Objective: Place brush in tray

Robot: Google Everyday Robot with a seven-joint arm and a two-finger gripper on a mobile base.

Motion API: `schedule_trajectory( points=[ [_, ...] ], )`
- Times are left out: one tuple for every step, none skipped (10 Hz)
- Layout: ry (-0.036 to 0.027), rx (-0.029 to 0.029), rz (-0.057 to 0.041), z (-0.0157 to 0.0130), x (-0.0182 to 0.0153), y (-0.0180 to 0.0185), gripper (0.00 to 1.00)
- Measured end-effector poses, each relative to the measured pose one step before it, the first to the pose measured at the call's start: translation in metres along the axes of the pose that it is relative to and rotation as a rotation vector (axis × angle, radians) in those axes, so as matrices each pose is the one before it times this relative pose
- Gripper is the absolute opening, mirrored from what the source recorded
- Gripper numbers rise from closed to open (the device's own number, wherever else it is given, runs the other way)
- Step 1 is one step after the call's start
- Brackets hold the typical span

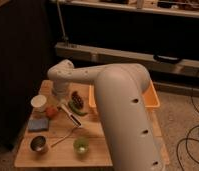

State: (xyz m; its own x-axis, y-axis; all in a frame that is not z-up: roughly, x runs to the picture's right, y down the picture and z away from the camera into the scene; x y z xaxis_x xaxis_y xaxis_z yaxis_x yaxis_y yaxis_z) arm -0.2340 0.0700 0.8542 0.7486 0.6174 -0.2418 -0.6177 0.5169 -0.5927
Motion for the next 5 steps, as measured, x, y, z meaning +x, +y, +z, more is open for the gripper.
schedule_trajectory(
  points=[
    [0.00857,0.00102,0.00698,0.00087,0.00304,0.00172,0.62],
    [0.00196,0.00689,0.01216,-0.00051,0.0033,-0.00333,0.58],
    [0.0003,0.0028,0.01489,-0.00058,0.00379,-0.00284,0.57],
    [0.00182,-0.00031,0.00977,0.0014,0.00272,0.00029,0.57],
    [0.00277,-0.00205,0.00515,0.00161,0.00201,0.00157,0.57]
  ],
)
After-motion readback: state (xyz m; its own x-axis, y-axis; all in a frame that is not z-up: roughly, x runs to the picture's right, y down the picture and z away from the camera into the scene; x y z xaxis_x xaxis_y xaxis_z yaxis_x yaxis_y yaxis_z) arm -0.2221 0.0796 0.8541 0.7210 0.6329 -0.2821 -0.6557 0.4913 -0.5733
